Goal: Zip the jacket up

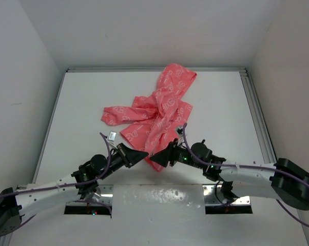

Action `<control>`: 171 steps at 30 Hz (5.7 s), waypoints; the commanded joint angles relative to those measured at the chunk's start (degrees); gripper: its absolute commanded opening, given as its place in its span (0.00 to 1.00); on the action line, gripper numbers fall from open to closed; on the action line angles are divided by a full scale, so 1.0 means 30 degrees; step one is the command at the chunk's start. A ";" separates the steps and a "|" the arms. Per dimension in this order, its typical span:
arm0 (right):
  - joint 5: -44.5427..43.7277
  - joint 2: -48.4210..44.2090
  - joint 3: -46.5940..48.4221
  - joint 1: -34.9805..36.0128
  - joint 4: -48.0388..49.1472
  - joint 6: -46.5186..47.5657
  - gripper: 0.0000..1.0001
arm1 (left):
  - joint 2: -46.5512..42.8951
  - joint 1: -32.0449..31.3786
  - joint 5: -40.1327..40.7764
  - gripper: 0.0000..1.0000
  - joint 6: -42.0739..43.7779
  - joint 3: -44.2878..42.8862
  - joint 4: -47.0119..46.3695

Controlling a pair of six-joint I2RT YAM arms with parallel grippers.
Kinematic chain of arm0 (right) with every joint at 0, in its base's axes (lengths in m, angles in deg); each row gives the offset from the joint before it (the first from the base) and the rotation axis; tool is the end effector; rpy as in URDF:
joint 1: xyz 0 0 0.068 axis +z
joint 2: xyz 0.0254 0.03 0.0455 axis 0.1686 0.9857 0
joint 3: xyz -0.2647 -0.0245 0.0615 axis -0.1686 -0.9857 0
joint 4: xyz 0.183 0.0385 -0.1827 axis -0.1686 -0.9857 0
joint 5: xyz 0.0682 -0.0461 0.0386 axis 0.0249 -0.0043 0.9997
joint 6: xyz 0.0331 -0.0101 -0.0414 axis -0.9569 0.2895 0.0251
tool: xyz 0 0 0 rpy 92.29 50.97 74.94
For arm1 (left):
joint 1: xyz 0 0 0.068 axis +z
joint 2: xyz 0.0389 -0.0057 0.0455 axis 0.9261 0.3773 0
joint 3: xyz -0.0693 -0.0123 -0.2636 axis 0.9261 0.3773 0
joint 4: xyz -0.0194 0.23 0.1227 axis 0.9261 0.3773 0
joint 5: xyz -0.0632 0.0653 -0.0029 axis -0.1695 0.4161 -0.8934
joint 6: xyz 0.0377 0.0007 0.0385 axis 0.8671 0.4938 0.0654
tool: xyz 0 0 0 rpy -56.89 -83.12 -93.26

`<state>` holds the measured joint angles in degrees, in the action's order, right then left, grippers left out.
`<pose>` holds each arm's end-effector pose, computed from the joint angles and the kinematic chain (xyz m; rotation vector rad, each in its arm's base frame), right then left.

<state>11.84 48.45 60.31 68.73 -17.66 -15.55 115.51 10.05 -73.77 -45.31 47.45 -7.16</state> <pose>0.1066 0.1833 0.1895 -0.1440 1.9523 1.4871 0.0810 -0.1194 0.1828 -0.2537 1.8366 -1.5024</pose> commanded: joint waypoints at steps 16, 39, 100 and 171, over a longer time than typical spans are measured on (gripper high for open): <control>-0.0252 -0.1887 -0.1657 0.0013 0.3415 -0.0943 0.46 | -0.0459 -0.0047 0.0047 0.00 -0.0295 0.4004 -0.0599; 0.0276 0.0398 -0.0925 0.0013 0.4940 -0.1031 0.52 | -0.0341 -0.0047 -0.0159 0.00 -0.0529 0.4385 -0.1245; -0.0164 -0.1916 -0.1129 0.0013 0.4089 -0.0649 0.34 | -0.0166 -0.0047 -0.0041 0.00 -0.0501 0.4591 -0.1100; -0.0809 -0.0363 0.0745 0.0276 0.0634 -0.0533 0.00 | 0.0478 -0.0047 -0.0099 0.10 -0.0502 0.4301 -0.0953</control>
<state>10.74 48.67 60.05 69.12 -14.40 -18.77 116.06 10.05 -73.66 -46.91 47.45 -8.05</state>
